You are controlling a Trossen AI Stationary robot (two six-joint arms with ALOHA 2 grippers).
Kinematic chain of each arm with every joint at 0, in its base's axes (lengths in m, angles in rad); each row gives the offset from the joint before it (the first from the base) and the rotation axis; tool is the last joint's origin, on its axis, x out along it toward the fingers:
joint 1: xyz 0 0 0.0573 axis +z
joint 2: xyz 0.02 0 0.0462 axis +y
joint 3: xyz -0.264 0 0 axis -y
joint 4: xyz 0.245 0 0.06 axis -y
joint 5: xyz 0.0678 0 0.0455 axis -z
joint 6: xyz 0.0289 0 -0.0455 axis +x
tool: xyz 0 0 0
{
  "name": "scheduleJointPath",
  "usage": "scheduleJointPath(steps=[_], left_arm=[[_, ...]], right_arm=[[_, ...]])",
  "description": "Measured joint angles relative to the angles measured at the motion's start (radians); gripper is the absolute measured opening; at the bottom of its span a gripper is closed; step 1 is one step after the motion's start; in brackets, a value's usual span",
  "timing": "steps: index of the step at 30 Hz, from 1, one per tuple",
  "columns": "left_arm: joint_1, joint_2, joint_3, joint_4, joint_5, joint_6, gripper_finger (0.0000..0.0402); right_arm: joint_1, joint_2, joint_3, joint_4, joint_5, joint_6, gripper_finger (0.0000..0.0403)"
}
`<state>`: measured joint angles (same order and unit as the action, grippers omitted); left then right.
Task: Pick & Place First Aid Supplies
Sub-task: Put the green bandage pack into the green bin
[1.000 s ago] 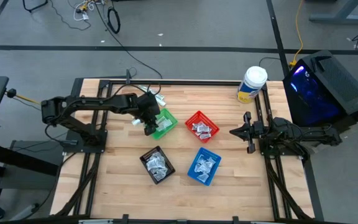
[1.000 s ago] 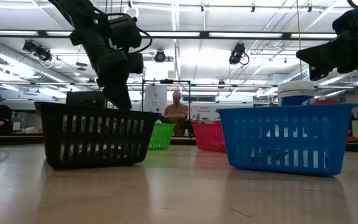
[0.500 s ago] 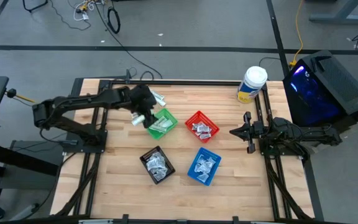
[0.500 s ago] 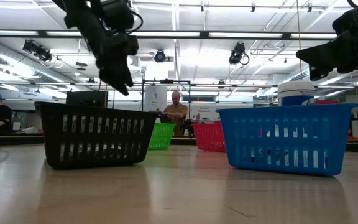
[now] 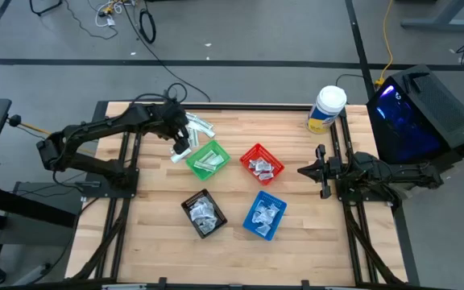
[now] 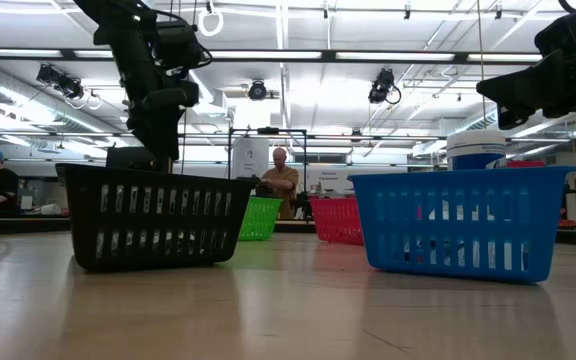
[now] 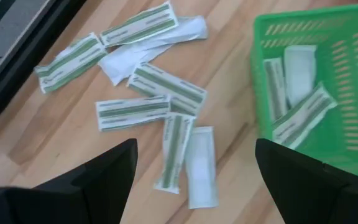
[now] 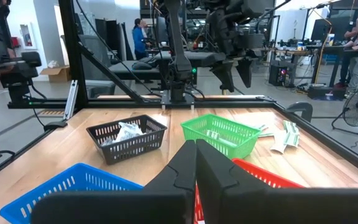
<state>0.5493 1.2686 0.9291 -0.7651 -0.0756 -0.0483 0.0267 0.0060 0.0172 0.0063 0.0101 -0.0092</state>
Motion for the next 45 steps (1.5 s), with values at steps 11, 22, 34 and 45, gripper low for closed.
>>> scheduleJointPath(steps=[11,22,34,45], left_arm=[[0.108,0.101,-0.005,-0.073,0.000,0.045,0.0332],[0.111,0.286,-0.006,-0.083,-0.002,0.139,0.0332],[0.111,0.422,-0.006,-0.044,-0.018,0.240,0.0332],[0.098,0.457,-0.003,-0.036,-0.015,0.247,0.0321]], right_arm=[[0.000,0.000,0.000,0.000,0.000,0.000,0.0013],[0.000,0.000,0.000,0.000,0.000,0.000,0.0013],[0.000,0.000,0.000,0.000,0.000,0.000,0.0013],[0.000,0.000,0.000,0.000,0.000,0.000,0.0013]])
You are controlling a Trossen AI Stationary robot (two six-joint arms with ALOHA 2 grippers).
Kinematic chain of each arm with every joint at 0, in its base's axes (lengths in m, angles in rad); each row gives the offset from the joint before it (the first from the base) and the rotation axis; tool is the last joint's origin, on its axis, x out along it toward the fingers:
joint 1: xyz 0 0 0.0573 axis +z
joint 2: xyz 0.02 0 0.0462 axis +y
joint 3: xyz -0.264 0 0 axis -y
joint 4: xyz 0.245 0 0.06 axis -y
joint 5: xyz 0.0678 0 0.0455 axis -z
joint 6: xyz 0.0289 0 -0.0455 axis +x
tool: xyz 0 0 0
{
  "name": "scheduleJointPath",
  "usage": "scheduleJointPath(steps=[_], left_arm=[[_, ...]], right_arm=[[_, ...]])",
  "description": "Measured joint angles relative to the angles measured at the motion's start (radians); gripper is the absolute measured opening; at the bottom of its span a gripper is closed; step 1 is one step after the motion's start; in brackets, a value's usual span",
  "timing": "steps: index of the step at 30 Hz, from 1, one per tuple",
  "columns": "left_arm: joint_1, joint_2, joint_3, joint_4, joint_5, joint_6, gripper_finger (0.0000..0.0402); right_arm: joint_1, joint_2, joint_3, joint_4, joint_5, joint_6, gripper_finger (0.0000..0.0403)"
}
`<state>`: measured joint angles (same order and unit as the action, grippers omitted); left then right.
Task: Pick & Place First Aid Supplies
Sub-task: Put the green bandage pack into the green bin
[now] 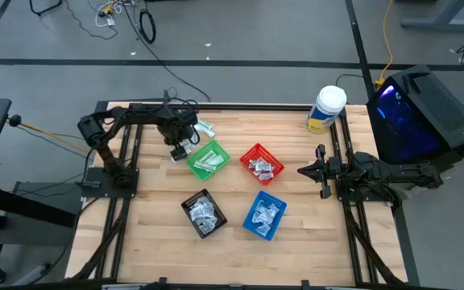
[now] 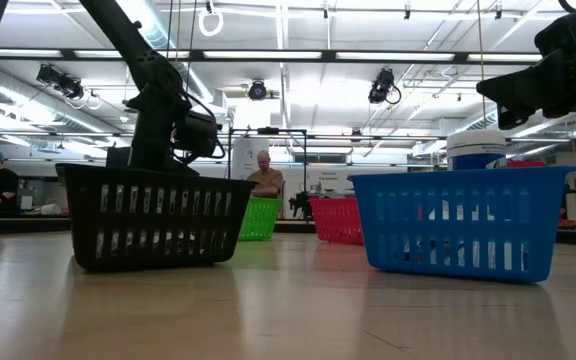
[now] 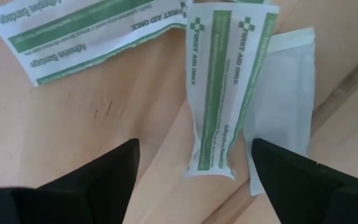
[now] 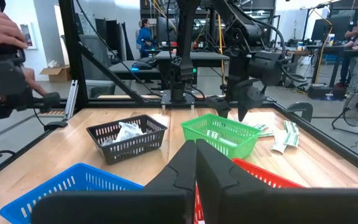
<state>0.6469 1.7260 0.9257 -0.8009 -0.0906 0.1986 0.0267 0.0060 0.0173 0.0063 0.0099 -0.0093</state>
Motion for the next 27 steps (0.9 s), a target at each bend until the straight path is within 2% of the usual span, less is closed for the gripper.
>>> scheduleJointPath(steps=[16,21,27], left_arm=[[-0.046,0.003,-0.002,-0.002,0.018,-0.003,0.0131],[-0.062,0.003,-0.003,-0.002,0.015,-0.004,0.0103],[-0.069,0.002,-0.003,0.002,0.012,-0.004,0.0095]], right_arm=[[0.000,0.000,0.000,0.000,0.000,0.000,0.0013],[0.000,0.000,0.000,0.000,0.000,0.000,0.0013],[0.000,0.000,0.000,0.000,0.000,0.000,0.0013]])
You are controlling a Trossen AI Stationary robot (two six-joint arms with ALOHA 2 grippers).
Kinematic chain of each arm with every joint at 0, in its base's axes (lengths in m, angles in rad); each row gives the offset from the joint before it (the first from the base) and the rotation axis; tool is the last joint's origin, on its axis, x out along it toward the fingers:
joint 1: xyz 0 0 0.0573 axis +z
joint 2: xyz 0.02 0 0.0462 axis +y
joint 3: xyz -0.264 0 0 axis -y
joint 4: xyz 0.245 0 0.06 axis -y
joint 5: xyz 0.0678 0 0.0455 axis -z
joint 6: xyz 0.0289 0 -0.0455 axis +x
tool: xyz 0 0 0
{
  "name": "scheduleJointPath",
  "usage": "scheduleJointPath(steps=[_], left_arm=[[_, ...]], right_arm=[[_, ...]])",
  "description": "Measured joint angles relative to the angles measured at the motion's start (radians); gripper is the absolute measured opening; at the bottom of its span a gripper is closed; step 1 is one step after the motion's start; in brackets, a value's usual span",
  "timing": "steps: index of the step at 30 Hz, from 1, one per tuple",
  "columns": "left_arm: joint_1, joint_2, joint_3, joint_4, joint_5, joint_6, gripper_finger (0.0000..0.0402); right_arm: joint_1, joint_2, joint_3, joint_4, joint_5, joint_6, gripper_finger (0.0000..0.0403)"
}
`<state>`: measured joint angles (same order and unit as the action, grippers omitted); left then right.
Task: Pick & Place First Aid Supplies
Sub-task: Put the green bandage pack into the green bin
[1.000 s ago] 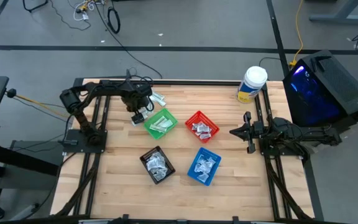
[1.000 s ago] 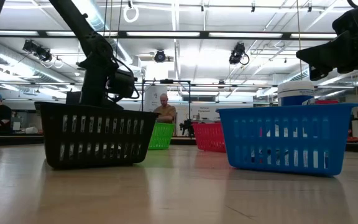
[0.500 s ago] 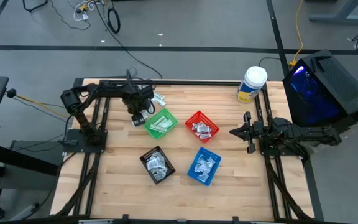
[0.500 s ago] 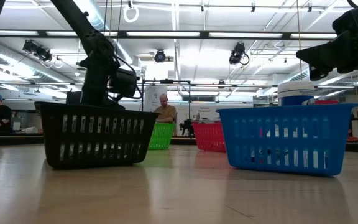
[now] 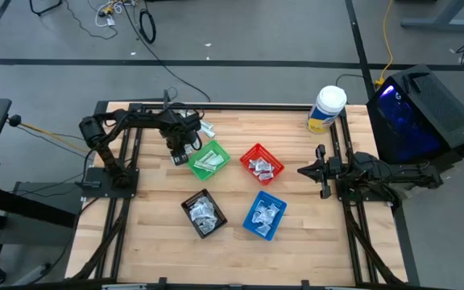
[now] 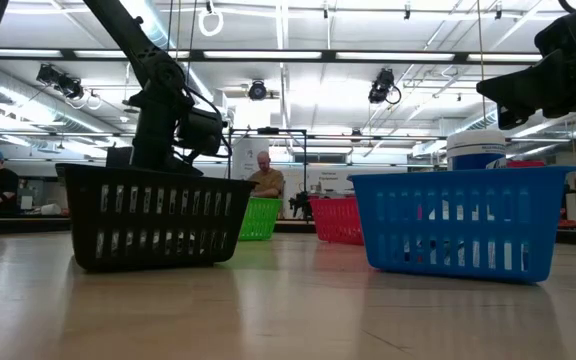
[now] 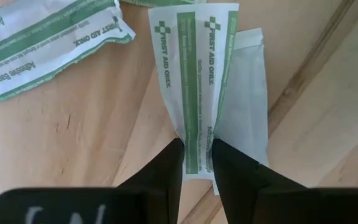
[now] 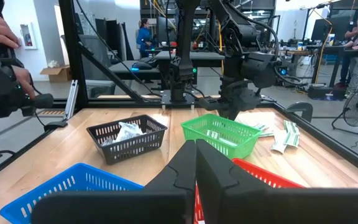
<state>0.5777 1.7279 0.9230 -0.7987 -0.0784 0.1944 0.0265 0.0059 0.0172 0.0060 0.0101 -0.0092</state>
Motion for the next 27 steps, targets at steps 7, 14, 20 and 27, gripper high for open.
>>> scheduleJointPath(steps=[7,14,20,27], left_arm=[[0.000,-0.002,0.000,-0.006,-0.001,-0.001,0.0096],[0.000,-0.042,-0.003,-0.020,-0.003,0.000,0.0096],[0.002,-0.097,-0.003,-0.039,-0.034,0.000,0.0096],[0.000,-0.164,-0.002,-0.046,-0.033,-0.014,0.0096]], right_arm=[[0.000,0.000,0.000,0.000,0.000,0.000,0.0013],[0.000,0.000,0.000,0.000,0.000,0.000,0.0013],[0.000,0.000,0.000,0.000,0.000,0.000,0.0013],[0.000,0.000,0.000,0.000,0.000,0.000,0.0013]])
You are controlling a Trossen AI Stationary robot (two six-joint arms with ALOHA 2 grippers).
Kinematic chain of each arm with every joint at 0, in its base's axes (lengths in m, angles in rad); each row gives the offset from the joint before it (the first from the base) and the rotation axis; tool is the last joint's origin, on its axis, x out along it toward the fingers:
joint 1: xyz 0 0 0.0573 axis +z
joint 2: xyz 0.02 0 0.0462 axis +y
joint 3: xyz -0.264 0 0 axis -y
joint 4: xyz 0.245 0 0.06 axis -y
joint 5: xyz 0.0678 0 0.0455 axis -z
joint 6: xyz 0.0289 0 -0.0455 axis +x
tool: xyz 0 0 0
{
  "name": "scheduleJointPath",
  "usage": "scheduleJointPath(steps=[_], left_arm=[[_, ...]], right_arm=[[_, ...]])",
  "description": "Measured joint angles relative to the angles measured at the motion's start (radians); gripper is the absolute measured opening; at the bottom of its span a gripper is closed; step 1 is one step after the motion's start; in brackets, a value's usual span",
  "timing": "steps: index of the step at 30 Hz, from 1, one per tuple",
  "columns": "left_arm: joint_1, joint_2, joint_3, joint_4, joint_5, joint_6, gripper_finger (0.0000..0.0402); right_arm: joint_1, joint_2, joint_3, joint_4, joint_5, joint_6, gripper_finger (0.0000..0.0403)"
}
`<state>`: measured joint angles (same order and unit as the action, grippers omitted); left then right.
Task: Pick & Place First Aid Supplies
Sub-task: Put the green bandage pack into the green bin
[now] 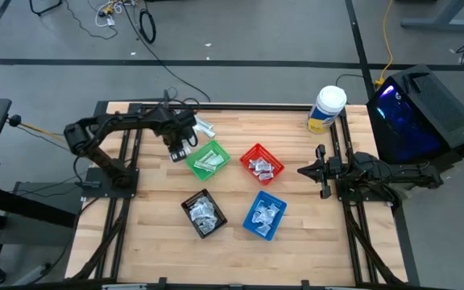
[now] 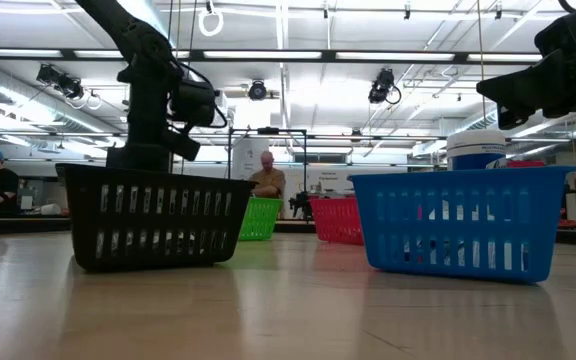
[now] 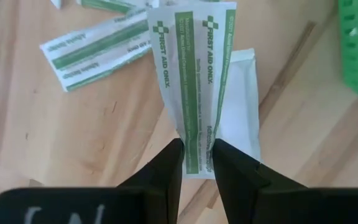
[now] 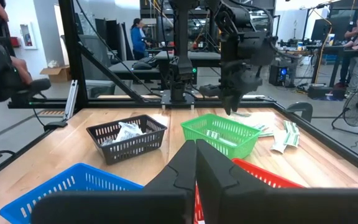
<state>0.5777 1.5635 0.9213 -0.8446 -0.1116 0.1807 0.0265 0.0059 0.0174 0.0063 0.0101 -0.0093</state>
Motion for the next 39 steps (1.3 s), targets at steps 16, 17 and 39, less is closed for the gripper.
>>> scheduleJointPath(steps=[16,17,39], left_arm=[[-0.120,-0.104,0.026,0.001,0.017,-0.084,0.0096],[-0.128,-0.104,0.038,0.002,0.030,-0.085,0.0096],[-0.251,-0.105,0.217,0.089,0.057,-0.144,0.0096]], right_arm=[[0.000,0.000,0.000,0.000,0.000,0.000,0.0013],[0.000,0.000,0.000,0.000,0.000,0.000,0.0013],[0.000,0.000,0.000,0.000,0.000,0.000,0.0013]])
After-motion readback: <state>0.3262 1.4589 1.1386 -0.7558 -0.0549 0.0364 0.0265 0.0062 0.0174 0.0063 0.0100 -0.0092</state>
